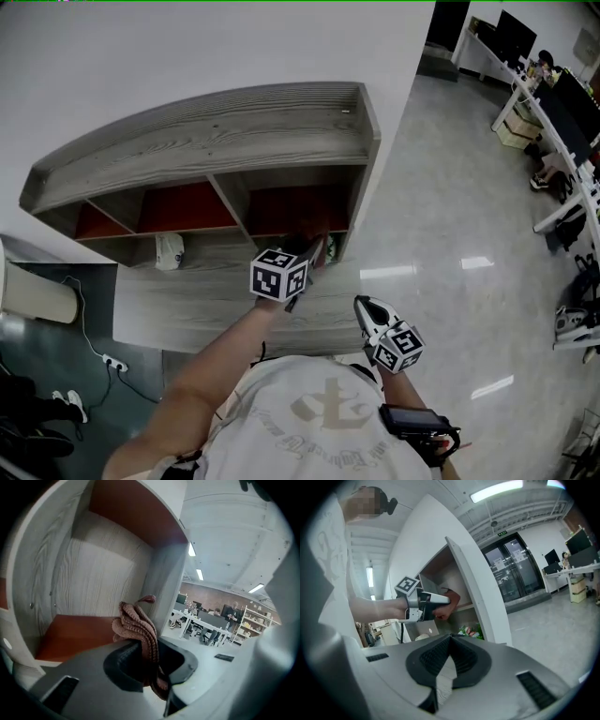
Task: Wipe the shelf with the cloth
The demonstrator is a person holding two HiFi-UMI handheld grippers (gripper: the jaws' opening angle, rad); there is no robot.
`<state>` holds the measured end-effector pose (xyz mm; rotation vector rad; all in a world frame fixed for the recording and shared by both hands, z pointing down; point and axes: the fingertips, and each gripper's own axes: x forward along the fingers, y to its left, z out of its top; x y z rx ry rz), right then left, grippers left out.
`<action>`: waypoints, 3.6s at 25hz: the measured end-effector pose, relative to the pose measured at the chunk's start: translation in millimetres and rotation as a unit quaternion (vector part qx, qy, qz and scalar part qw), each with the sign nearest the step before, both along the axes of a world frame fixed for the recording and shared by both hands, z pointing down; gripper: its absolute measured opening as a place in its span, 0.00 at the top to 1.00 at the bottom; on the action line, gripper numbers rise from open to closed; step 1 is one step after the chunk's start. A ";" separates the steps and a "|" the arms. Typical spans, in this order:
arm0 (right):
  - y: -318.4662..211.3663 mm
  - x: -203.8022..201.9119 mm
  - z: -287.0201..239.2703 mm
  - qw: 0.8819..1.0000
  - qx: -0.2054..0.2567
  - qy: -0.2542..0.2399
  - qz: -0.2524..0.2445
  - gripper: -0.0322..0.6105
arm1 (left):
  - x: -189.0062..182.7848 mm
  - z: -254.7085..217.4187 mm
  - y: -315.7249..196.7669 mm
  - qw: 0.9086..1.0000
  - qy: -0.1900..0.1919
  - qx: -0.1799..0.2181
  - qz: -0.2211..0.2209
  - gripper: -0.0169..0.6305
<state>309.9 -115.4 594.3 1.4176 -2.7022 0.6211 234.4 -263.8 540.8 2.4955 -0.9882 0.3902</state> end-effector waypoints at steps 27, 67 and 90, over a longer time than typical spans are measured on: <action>-6.8 30.1 6.6 1.000 -0.009 -0.017 0.003 0.94 | 64.0 15.2 -79.4 0.989 -0.146 -0.004 0.010 0.87; -41.8 -29.3 12.2 0.991 -0.012 -0.026 -0.133 0.94 | -102.2 22.9 -81.4 0.954 -0.135 -0.064 -0.261 0.87; -28.6 -32.2 20.5 0.981 -0.022 -0.046 -0.186 0.94 | -145.1 48.8 71.2 0.949 -0.067 0.007 -0.309 0.87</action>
